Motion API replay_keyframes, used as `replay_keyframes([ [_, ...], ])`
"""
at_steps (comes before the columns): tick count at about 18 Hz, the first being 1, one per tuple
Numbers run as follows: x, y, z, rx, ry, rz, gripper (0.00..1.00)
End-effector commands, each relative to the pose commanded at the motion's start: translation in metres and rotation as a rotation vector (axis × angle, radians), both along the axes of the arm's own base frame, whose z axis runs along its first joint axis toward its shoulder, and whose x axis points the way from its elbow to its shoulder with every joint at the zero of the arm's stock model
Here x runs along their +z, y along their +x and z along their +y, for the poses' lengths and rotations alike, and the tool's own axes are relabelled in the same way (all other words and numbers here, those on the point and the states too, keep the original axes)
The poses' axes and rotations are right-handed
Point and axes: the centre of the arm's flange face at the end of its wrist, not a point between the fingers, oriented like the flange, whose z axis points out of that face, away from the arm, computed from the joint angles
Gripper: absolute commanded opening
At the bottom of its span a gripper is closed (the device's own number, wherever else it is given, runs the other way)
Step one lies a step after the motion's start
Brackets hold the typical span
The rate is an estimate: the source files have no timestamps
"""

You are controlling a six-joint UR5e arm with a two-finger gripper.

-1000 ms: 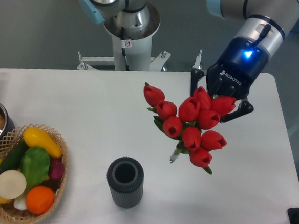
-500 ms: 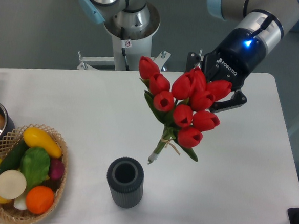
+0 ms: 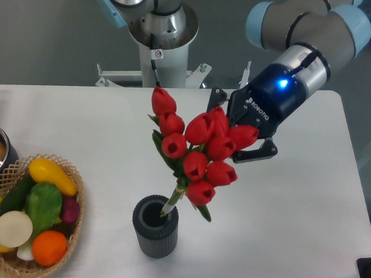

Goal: Insert the flowers into the vase
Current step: 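Lower the tulip stems into the opening of the grey vase, then push the tulips further down into the vase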

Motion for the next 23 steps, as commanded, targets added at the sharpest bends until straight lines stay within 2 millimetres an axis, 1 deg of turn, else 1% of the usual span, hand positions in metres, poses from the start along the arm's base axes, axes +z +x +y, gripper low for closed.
replay_keyframes([
  [6, -0.017, 0.006, 0.003, -0.003, -0.024, -0.014, 0.08],
  [8, -0.024, 0.011, 0.007, -0.011, -0.031, -0.024, 0.09],
  [10, -0.027, 0.012, 0.008, -0.013, -0.033, -0.028, 0.10],
  [13, -0.038, 0.014, 0.015, -0.025, -0.037, -0.035, 0.11],
  [15, -0.051, 0.016, 0.018, -0.032, -0.038, -0.036, 0.11],
  [16, -0.061, 0.017, 0.020, -0.035, -0.039, -0.039, 0.11],
  [17, -0.068, 0.021, 0.025, -0.046, -0.041, -0.041, 0.11],
  [18, -0.073, 0.026, 0.029, -0.056, -0.043, -0.045, 0.11],
  [21, -0.080, 0.028, 0.030, -0.058, -0.049, -0.056, 0.11],
  [23, -0.092, 0.029, 0.029, -0.061, -0.049, -0.053, 0.11],
])
